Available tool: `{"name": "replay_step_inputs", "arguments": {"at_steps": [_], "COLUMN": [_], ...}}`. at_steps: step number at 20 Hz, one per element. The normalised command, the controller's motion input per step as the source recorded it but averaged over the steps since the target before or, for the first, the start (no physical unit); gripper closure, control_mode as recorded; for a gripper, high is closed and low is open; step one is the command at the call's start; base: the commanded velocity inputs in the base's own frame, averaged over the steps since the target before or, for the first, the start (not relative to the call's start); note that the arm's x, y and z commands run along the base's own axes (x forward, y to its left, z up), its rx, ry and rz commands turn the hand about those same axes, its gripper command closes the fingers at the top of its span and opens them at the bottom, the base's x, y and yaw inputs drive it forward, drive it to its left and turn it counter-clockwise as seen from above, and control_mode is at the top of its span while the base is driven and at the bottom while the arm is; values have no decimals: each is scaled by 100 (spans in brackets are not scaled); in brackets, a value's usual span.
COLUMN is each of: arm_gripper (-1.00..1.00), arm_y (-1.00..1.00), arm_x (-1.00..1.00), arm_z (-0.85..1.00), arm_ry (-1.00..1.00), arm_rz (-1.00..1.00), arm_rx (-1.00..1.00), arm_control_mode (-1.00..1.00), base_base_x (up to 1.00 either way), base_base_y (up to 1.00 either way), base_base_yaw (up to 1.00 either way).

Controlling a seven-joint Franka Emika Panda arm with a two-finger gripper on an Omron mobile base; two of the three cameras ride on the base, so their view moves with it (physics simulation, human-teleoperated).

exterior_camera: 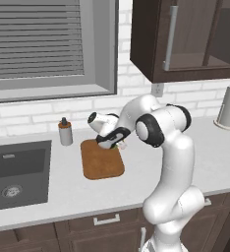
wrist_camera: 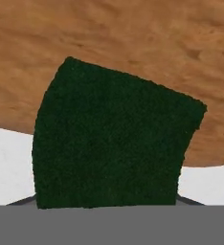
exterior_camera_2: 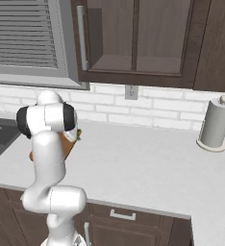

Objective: Pick up the sponge from the counter and clean the cutting board by briefly scrubbing or pressing down on the cutting board. Once finished, release the sponge.

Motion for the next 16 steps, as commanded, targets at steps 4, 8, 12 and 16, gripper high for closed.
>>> {"name": "replay_step_inputs", "arguments": {"at_steps": [4,8,12,16], "arm_gripper": [100,100,100,100], "arm_y": [-89,-78,-62,-32], "arm_x": [-26,-26,-34,-30], "arm_z": [-56,-45,-32,-2], "arm_ry": [0,0,-6,-13], "arm_rz": [8,6,6,6], "arm_rx": [0,-1,-4,-4], "arm_control_mode": [-100,-100,-100,-100], "base_base_x": [0,0,0,0], "base_base_y": [0,0,0,0], "base_base_yaw": [0,0,0,0]}}
